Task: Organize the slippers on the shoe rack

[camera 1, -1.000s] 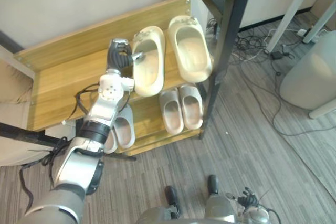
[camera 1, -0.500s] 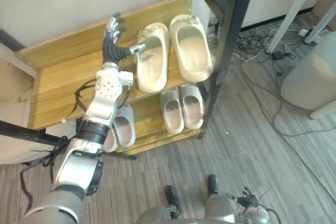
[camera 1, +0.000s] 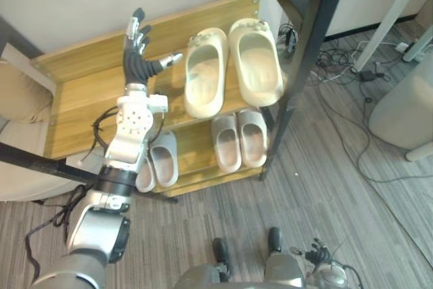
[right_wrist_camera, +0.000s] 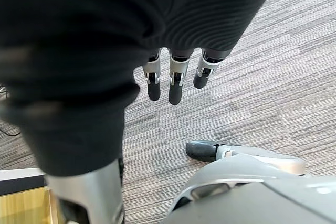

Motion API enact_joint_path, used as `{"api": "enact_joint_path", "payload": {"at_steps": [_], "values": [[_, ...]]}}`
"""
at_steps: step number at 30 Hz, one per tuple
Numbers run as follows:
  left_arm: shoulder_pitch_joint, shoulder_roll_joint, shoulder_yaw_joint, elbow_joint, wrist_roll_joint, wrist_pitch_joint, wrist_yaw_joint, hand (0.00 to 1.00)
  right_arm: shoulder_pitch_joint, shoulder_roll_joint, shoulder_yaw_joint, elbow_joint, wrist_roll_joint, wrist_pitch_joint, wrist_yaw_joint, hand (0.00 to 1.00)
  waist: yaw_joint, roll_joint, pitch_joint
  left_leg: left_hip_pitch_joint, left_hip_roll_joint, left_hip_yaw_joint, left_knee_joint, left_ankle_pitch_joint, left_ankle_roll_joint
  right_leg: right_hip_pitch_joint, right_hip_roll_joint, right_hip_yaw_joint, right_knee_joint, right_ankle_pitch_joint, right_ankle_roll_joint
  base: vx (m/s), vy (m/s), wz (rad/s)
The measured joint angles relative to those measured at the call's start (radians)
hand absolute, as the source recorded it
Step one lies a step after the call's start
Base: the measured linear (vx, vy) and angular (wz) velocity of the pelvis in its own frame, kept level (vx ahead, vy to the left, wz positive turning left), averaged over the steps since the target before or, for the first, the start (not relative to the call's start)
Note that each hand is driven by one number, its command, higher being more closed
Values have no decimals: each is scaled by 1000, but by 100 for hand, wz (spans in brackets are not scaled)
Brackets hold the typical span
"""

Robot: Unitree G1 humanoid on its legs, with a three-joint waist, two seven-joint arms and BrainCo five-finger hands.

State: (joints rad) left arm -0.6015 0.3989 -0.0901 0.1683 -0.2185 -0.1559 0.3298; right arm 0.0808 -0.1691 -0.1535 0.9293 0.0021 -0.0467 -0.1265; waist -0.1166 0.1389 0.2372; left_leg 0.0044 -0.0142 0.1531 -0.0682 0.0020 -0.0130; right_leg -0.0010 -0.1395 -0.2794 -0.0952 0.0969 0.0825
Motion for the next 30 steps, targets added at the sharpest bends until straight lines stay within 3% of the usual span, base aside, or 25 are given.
{"api": "enact_joint_path", "payload": {"at_steps": [7,16,30], "values": [[191,-109,14,-84,-157,-15,-6,0,-2,-2,2,1,-2,7,0,0,11,-2,0,0,1,-6,0,2,3,3,0,-8,-1,-1,-1,-17,-5,2],[292,-154,-74,-158,-286,-38,-77,0,-3,-10,22,1,-4,12,0,0,27,-20,-7,-2,0,-30,0,6,8,13,-1,-33,-1,-4,-1,-6,-3,8],[232,-188,-230,-124,-295,-34,-118,0,-14,-17,48,34,-42,22,-3,0,25,-31,-34,-1,-5,-60,-17,20,10,23,-4,-63,-1,-12,0,-8,-1,6]]}}
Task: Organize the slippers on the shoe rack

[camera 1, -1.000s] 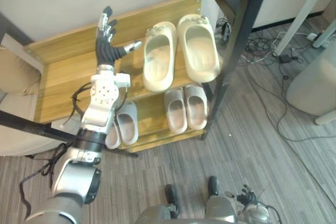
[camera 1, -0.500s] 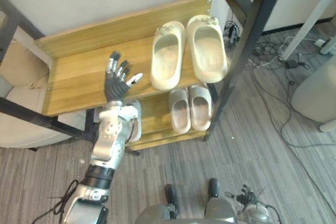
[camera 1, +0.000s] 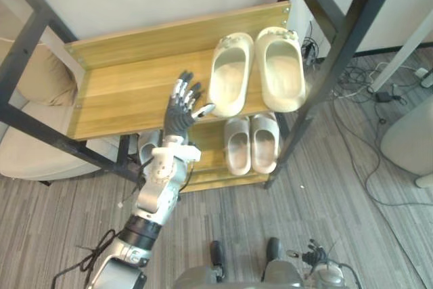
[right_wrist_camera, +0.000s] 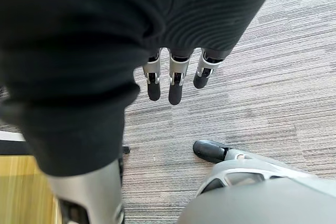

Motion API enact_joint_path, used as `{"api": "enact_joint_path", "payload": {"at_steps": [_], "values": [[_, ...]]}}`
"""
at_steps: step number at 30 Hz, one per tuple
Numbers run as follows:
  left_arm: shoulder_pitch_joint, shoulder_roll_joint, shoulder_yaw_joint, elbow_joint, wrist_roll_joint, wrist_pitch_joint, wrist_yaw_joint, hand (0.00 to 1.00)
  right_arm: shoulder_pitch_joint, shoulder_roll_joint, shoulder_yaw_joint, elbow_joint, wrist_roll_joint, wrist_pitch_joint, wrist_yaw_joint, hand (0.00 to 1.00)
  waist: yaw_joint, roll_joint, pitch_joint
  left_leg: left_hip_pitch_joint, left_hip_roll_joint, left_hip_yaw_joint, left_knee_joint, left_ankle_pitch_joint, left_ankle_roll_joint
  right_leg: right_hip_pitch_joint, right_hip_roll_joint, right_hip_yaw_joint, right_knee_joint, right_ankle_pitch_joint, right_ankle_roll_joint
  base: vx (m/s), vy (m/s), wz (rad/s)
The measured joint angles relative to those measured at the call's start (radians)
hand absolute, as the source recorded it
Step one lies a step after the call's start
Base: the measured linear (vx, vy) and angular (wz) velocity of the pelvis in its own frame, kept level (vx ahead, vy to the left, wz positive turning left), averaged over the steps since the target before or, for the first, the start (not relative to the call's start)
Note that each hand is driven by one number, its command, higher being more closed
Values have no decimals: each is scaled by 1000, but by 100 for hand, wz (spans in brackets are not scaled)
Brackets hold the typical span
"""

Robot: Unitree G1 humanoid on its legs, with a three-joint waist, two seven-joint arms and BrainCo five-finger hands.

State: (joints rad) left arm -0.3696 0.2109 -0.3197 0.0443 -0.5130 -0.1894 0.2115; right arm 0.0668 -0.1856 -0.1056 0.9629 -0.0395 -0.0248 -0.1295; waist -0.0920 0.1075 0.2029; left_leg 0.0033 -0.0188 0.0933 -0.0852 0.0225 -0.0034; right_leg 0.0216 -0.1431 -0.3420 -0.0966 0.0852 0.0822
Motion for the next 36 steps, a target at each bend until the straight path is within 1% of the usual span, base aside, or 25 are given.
{"api": "enact_joint_path", "payload": {"at_steps": [2,4,6,13,16,22,23,26,28,32,34,36], "values": [[-17,-2,-19,13,-1,1,0,0,-3,0,2,0,0,0,0,0,-3,0,0,2,-1,0,0,0,0,1,-1,0,0,0,0,0,0,0],[-35,-14,-31,32,-7,2,1,0,-8,0,5,-1,0,0,0,0,-14,0,0,6,-1,2,0,0,0,1,-2,0,0,0,0,0,0,0],[-54,-30,-32,54,-13,1,5,0,-8,-1,10,-2,1,0,-1,0,-15,0,0,8,-1,3,0,0,0,1,-2,1,0,0,0,0,0,0],[-73,-29,-41,73,-20,0,27,0,-6,-1,10,-3,1,0,-7,0,-18,-1,0,8,-1,10,-2,-2,-2,-5,-2,17,0,1,1,-5,3,-2],[-80,-27,-37,79,-20,-1,31,0,-6,-1,10,-3,1,0,-7,0,-18,-1,1,8,-1,19,-4,-7,-10,-10,-2,24,-1,2,1,-4,8,-8],[-88,0,-11,88,-19,-1,42,0,-4,-1,10,-5,1,0,-7,0,-18,-1,0,8,0,33,-6,-6,-9,-18,-2,31,0,7,2,1,5,-8],[-88,6,-6,88,-19,2,42,0,-5,-1,10,-6,1,0,-7,0,-19,-1,0,8,0,32,-5,-2,-2,-17,-2,30,0,7,2,0,0,0],[-88,11,19,89,-19,12,41,0,-6,0,10,-7,1,0,-6,0,-21,-1,0,10,0,29,-5,-1,-1,-8,-2,26,0,7,2,8,-1,2],[-87,12,53,94,-17,25,42,0,-7,0,10,-8,1,0,-5,0,-20,-2,1,16,-1,23,-4,0,-1,1,-2,18,0,7,2,16,-2,8],[-74,14,111,89,-7,29,44,0,-3,0,11,-8,1,1,0,0,-20,-2,1,16,-4,-3,1,0,0,17,-5,-10,0,4,5,-3,-3,20],[-43,30,147,59,2,29,47,0,-9,0,14,-8,1,0,2,0,-14,-2,1,13,-7,-14,1,3,3,19,-8,-20,0,3,6,-15,2,15],[-26,48,148,30,2,29,49,0,-7,-2,23,-8,1,0,3,0,-13,-2,0,15,-10,-27,1,4,3,31,-10,-34,0,0,8,-9,6,20]]}}
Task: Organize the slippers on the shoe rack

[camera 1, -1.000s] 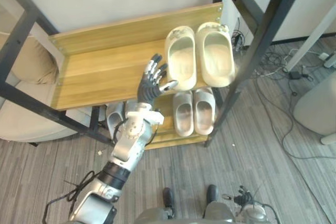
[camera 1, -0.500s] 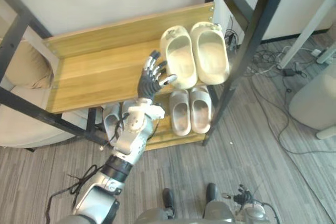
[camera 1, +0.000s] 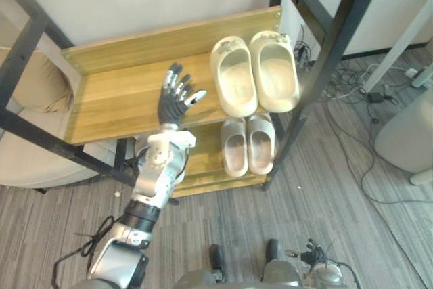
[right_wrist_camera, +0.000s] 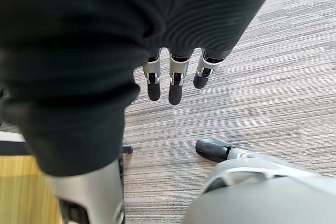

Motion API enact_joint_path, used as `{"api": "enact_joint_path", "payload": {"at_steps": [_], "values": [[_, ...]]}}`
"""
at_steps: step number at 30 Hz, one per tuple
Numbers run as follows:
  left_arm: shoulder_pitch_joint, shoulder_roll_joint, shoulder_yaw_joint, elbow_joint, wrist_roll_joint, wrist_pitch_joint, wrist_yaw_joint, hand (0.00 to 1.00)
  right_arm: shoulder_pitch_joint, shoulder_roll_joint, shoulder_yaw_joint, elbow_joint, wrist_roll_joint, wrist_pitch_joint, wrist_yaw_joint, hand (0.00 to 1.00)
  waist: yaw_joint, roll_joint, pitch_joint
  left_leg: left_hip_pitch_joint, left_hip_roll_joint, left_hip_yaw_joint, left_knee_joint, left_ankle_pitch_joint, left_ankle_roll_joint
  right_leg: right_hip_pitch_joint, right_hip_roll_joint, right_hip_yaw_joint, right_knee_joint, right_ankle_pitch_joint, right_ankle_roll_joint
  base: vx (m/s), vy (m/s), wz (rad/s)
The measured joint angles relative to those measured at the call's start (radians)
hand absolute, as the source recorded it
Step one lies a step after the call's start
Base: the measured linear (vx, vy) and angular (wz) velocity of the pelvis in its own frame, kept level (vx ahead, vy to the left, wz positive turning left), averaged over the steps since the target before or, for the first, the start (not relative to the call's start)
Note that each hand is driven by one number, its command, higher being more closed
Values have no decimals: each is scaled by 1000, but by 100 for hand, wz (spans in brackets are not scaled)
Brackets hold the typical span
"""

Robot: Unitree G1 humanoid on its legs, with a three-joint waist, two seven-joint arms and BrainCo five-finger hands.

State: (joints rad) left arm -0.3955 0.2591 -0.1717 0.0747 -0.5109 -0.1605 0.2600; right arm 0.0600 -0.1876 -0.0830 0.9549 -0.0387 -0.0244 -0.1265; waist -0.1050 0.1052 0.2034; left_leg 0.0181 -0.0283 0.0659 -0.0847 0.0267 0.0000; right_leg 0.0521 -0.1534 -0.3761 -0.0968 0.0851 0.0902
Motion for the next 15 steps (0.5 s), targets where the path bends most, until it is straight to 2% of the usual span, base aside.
{"api": "enact_joint_path", "payload": {"at_steps": [4,5,9,15], "values": [[22,-1,14,-123,0,-1,0,0,3,-4,9,3,0,-1,1,0,21,-1,-1,-8,-3,-20,0,-1,-1,3,-4,-9,5,-5,2,-5,6,19],[23,-2,13,-194,0,-9,-1,0,4,-5,9,3,0,-1,2,0,30,-2,-2,-15,-3,-29,1,2,-2,2,-4,-21,7,-6,2,-2,-3,17],[36,-16,-14,-297,0,-30,-7,0,4,-7,9,4,0,-1,3,0,48,0,-6,-17,-4,-44,3,9,-2,9,-4,-34,7,-13,1,17,-7,14],[150,-54,-76,-422,-16,-34,-44,0,2,-7,23,7,0,-2,8,0,59,4,-40,-15,-4,-53,4,7,-5,18,-3,-48,8,-26,2,26,-7,7]]}}
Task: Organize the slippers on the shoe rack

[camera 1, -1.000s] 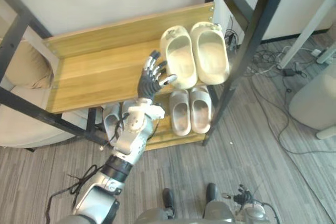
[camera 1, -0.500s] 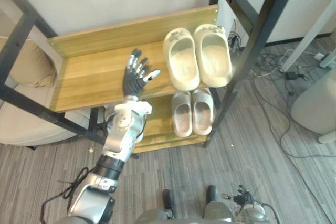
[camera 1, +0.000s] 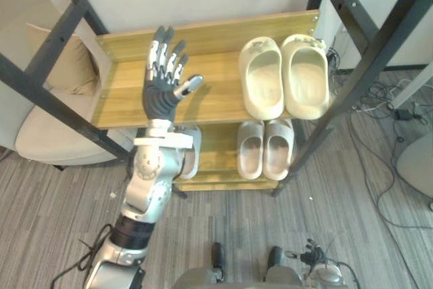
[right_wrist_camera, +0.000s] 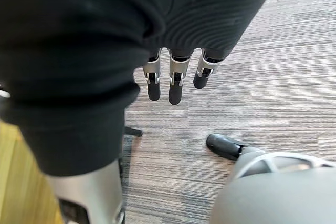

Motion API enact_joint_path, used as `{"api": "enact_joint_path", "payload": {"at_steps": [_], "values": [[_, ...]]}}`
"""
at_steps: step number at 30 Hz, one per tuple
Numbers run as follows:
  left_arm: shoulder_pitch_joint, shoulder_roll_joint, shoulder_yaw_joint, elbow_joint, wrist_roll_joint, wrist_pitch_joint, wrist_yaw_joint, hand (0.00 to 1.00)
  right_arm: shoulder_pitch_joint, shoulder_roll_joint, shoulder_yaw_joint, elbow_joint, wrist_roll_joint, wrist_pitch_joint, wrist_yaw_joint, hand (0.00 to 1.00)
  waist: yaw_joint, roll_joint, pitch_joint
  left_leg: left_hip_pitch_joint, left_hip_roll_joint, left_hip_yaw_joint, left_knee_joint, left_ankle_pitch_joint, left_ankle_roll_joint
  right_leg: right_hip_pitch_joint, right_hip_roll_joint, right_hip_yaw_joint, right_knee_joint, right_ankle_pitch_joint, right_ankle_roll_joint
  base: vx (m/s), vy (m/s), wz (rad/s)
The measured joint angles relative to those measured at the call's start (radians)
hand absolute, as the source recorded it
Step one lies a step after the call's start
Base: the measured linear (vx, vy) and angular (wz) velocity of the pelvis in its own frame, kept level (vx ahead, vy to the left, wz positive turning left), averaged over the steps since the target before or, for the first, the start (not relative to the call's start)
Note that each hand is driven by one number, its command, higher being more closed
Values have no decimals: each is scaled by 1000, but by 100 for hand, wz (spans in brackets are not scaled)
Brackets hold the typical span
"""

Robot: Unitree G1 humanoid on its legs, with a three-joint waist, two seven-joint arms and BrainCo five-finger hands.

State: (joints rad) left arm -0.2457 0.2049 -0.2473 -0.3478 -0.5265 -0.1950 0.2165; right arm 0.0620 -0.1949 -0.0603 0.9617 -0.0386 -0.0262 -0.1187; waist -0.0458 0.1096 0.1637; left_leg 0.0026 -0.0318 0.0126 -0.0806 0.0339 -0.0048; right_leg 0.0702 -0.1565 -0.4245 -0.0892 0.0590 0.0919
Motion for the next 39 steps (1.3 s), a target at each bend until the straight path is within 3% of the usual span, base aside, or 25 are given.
{"api": "enact_joint_path", "payload": {"at_steps": [7,13,22,30,32,39], "values": [[227,-22,-17,-70,-49,2,-77,0,13,-3,7,23,0,-3,0,0,37,3,-28,17,-1,-19,6,-4,-4,26,0,-12,0,-9,0,-11,-2,5],[478,-16,-15,-40,-67,39,-161,0,21,-8,7,40,-3,-3,1,0,60,7,-47,17,5,-52,15,-9,-8,47,11,-48,0,-21,-7,-16,-22,16],[615,-23,-36,346,7,95,-241,0,15,-1,7,49,-38,-3,1,0,89,-1,-78,18,8,-88,15,-5,-14,58,19,-83,0,-32,-8,16,-12,10],[558,-66,25,743,247,102,-229,0,0,4,7,48,-41,-4,0,0,90,-24,-80,23,9,-86,13,-5,-14,62,19,-82,0,-34,-8,1,2,0],[529,-73,59,860,315,107,-196,0,1,16,7,48,-41,-4,-3,0,89,-39,-74,35,10,-80,10,-6,-16,69,20,-76,-1,-35,-8,-4,11,-8],[491,-85,110,1018,408,121,-129,0,-3,60,18,46,-41,-4,-11,0,86,-70,-67,35,19,-55,5,-15,-28,55,26,-49,-4,-37,-10,-6,8,-10]]}}
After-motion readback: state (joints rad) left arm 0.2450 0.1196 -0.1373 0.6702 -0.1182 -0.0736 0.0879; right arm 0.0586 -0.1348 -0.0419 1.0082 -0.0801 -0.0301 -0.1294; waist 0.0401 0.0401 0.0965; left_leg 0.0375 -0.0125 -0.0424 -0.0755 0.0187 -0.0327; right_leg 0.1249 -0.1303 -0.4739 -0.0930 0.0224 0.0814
